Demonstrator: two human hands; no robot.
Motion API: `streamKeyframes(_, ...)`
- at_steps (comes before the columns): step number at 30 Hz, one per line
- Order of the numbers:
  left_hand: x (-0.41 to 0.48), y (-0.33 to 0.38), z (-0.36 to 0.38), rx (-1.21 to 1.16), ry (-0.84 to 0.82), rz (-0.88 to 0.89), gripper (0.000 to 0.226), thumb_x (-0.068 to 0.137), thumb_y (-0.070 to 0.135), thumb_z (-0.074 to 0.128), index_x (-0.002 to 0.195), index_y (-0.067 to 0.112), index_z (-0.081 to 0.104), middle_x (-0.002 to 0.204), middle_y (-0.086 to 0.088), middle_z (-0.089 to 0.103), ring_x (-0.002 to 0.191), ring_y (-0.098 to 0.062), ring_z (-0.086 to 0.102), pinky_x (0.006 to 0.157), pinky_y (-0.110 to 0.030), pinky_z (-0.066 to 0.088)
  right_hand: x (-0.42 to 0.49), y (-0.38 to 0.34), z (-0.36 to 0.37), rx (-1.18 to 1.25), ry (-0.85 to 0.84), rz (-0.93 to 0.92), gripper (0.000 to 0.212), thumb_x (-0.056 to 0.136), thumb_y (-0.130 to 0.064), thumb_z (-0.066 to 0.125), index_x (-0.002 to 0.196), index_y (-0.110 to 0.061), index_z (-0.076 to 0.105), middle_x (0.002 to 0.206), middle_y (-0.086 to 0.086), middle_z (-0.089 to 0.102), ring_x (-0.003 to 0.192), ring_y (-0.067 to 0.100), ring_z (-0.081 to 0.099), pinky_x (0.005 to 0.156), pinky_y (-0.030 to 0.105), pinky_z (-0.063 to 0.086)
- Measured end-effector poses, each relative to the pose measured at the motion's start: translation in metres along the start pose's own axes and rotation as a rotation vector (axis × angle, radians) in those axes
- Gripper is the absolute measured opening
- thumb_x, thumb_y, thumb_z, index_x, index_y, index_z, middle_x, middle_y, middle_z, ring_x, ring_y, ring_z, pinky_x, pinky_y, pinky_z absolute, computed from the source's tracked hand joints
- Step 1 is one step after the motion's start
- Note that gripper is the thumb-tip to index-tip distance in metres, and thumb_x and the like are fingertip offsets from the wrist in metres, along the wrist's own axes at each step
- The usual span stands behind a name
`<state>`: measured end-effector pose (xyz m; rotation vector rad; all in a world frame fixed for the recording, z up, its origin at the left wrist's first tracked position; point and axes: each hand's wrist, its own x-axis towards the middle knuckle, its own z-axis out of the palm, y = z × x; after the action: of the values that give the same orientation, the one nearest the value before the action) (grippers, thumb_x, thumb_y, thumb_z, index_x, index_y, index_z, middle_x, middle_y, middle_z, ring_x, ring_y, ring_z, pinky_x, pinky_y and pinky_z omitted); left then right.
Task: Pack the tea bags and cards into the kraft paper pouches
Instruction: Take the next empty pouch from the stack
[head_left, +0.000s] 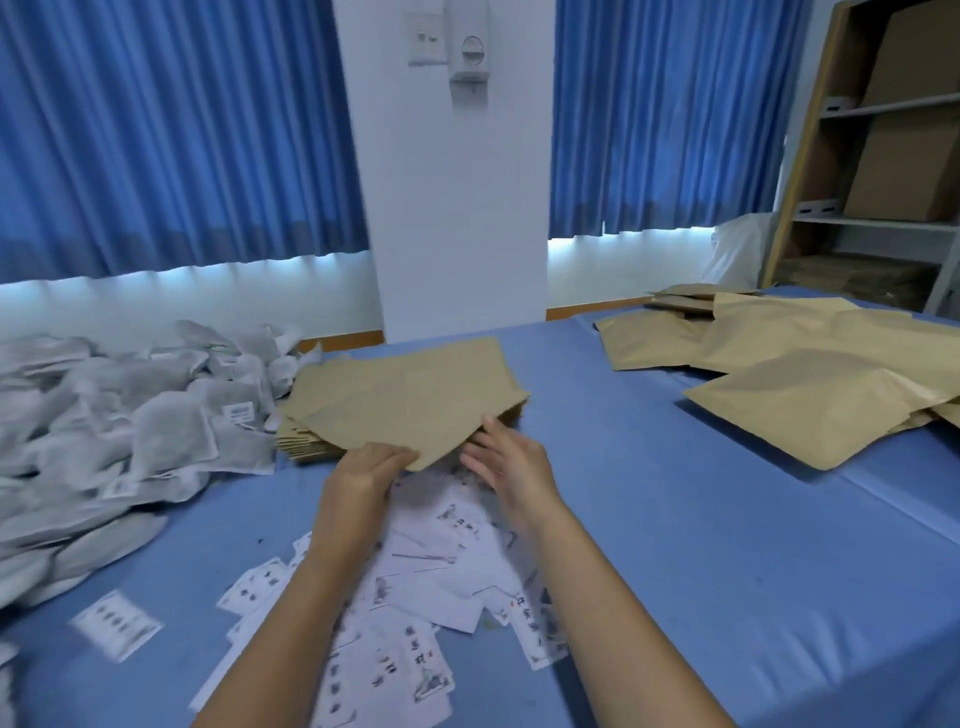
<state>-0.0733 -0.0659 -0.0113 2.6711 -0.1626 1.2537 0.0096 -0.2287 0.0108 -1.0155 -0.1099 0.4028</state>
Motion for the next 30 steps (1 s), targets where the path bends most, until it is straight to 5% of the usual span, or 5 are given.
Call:
streamKeyframes(4,-0.037,-0.037,-0.039,-0.176,-0.027,-0.149,0.047,0.071,-0.029,0.057,0.097,0.005,0.075,0.103,-0.007,0.070,0.091,-0.021,0.066,0.083,-0.017,0.046,0.000,0.023,0.052,-0.033,0.086,0.079,0.018,0.092,0.001,0.057,0.110,0.006,0.058,0.093,0.011,0.066,0.079,0.022,0.063,0.056,0.026,0.055)
streamKeyframes(10,-0.053,-0.063,-0.056,-0.246,-0.108,-0.259,0.037,0.087,0.019,0.068,0.123,0.018,0.064,0.120,0.008,0.064,0.108,-0.005,0.059,0.091,-0.012,0.042,0.003,0.075,0.086,-0.166,0.113,-0.030,0.020,0.084,0.003,0.065,0.103,-0.001,0.063,0.104,0.018,0.069,0.095,0.035,0.066,0.086,0.049,0.055)
streamKeyframes(13,-0.047,-0.062,-0.052,-0.244,-0.125,-0.168,0.039,0.082,0.024,0.073,0.118,0.009,0.067,0.114,0.002,0.067,0.107,-0.008,0.058,0.095,-0.019,0.042,0.003,0.095,0.093,0.001,-0.014,0.015,0.027,0.085,0.005,0.064,0.111,0.002,0.060,0.097,0.022,0.070,0.078,0.036,0.068,0.064,0.040,0.057)
streamKeyframes(19,-0.047,-0.073,-0.046,-0.289,-0.051,-0.222,0.032,0.081,0.025,0.073,0.110,0.013,0.071,0.106,0.005,0.067,0.103,-0.007,0.056,0.093,-0.024,0.045,0.005,0.098,0.089,-0.093,-0.208,0.038,0.033,0.080,0.002,0.069,0.112,0.004,0.058,0.088,0.019,0.071,0.066,0.028,0.068,0.073,0.040,0.058)
streamKeyframes(30,-0.047,-0.070,-0.052,-0.493,-0.065,-0.430,0.021,0.078,0.017,0.075,0.099,0.018,0.075,0.097,0.011,0.070,0.097,-0.002,0.061,0.090,-0.026,0.051,0.000,0.087,0.083,-0.187,-0.322,0.040,0.033,0.078,0.013,0.067,0.107,0.001,0.059,0.107,0.019,0.070,0.101,0.031,0.068,0.082,0.029,0.057)
